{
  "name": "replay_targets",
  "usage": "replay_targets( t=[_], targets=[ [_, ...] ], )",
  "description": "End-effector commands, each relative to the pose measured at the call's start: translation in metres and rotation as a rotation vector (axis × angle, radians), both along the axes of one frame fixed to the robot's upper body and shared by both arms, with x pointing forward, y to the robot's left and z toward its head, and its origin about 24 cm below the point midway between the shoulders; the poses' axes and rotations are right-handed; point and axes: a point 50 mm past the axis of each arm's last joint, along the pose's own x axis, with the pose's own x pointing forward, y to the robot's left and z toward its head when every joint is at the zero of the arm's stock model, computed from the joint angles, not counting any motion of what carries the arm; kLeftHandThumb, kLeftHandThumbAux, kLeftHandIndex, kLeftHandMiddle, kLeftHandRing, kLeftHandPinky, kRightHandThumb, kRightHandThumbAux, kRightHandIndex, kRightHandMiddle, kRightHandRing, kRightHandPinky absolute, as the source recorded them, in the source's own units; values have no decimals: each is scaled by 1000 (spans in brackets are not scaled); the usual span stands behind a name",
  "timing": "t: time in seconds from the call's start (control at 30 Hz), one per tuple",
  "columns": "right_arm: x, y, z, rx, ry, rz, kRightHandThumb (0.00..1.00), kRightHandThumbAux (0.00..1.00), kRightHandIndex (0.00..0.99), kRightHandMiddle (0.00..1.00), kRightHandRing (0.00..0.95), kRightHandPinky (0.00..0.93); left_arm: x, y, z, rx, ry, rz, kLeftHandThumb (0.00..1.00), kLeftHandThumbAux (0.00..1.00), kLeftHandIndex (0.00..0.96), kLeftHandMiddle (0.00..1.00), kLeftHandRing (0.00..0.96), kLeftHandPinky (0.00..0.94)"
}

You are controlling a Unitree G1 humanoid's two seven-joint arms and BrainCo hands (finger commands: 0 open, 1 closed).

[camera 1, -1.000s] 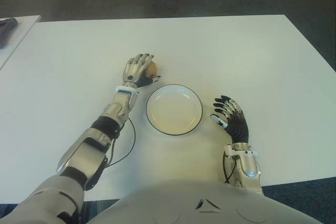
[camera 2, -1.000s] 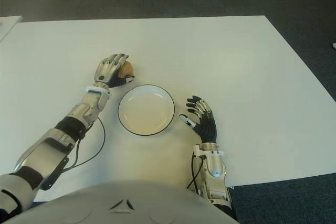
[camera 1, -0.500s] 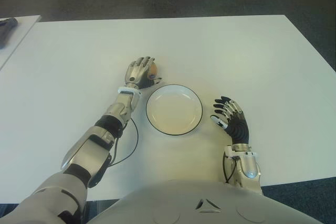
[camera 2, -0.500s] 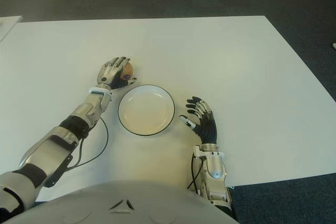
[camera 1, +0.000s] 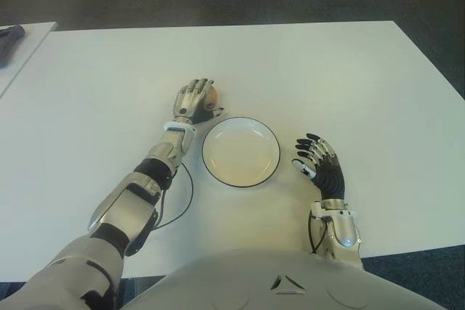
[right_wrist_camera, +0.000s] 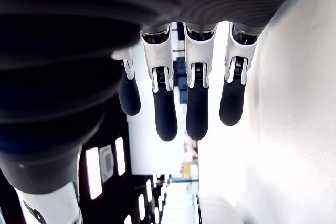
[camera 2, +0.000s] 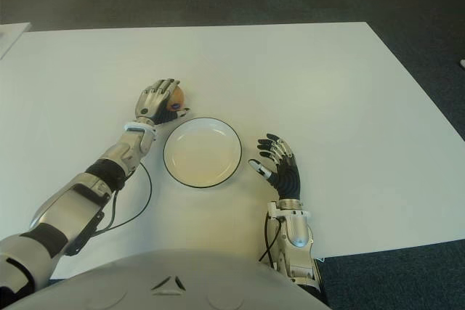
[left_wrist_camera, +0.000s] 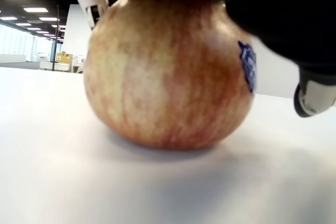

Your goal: Put the apples into the plate.

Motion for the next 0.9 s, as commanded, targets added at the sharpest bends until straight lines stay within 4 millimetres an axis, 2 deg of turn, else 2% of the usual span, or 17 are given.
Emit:
replay_targets(
  t=[0.03, 0.2, 0.27, 0.3, 0.37, 0.47, 0.57, 0.7, 0.9],
  targets=[
    [-30, -2, -33, 33, 217, -27, 645, 759, 220, 350, 331, 334, -15, 3, -23, 6, 97, 13, 385, 404, 140, 175, 165, 232],
    [-29, -4, -32, 37, 215, -30, 673, 758, 226, 360, 333, 319, -19, 6, -28, 9, 88, 19, 470, 443, 291, 350, 330, 365],
    [-29, -4, -32, 38, 214, -30, 688, 757, 228, 364, 333, 310, -20, 7, -30, 14, 83, 21, 536, 472, 366, 440, 440, 433],
    [-29, -4, -31, 38, 215, -30, 691, 757, 229, 365, 333, 309, -21, 7, -31, 20, 80, 25, 545, 476, 377, 452, 456, 442],
    [-28, -5, -31, 39, 216, -32, 698, 756, 227, 368, 334, 311, -22, 9, -34, 46, 78, 36, 647, 603, 410, 549, 556, 524],
    [-28, -5, -31, 40, 217, -34, 702, 754, 227, 370, 335, 311, -22, 10, -36, 67, 80, 45, 700, 663, 429, 635, 646, 617],
    [-28, -5, -31, 41, 215, -36, 707, 751, 227, 368, 334, 310, -23, 11, -37, 86, 86, 56, 728, 682, 439, 716, 731, 692],
    [-27, -6, -31, 44, 208, -36, 705, 747, 230, 367, 334, 317, -22, 13, -34, 60, 60, 69, 744, 689, 443, 777, 778, 733],
    [-25, -6, -31, 45, 207, -34, 690, 751, 232, 362, 332, 318, -19, 14, -27, -15, 10, 89, 753, 691, 445, 811, 793, 699]
  ],
)
